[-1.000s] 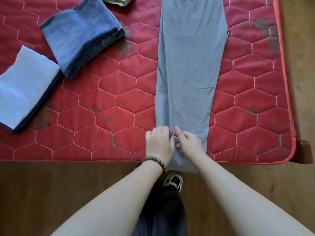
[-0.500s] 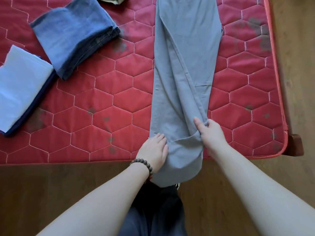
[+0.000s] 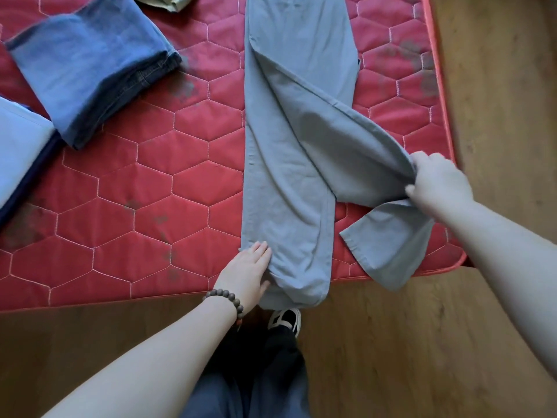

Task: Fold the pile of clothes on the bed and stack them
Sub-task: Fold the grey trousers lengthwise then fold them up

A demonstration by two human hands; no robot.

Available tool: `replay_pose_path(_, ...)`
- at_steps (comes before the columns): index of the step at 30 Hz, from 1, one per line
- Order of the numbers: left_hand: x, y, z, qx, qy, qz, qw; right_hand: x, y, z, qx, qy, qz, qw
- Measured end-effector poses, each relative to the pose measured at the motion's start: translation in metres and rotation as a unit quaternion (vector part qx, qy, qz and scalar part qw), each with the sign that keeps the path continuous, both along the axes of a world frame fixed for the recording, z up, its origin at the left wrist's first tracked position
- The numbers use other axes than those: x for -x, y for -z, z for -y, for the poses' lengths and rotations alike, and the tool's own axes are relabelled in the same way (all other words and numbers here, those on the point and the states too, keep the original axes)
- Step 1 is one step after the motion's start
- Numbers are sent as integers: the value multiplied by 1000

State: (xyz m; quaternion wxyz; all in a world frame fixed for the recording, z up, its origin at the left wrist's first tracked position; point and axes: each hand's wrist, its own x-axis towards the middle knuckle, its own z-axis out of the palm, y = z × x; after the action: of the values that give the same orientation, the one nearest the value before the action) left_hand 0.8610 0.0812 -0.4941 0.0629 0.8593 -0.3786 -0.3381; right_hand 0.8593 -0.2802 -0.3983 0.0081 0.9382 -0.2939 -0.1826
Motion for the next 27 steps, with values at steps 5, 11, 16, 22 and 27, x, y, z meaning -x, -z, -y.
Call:
replay_pose_path(5, 5, 3, -4, 34, -12, 4, 999, 27, 36, -43, 21, -35, 33, 999)
replay_pose_path(11, 13, 3, -14, 52, -209, -9, 976, 75, 65, -156, -178, -27, 33, 983)
replay_pose_path(16, 8, -6, -5, 124, -358, -68, 923, 86, 72, -202, -315, 382, 48, 868)
replay_pose_path(22, 8, -14, -8, 114, -436, -99, 887, 101, 78, -194, -340, 381, 85, 856)
replay_pose_path(27, 48, -32, -43, 102, -454, -121, 877, 117, 65, -186, -434, 368, 157, 807)
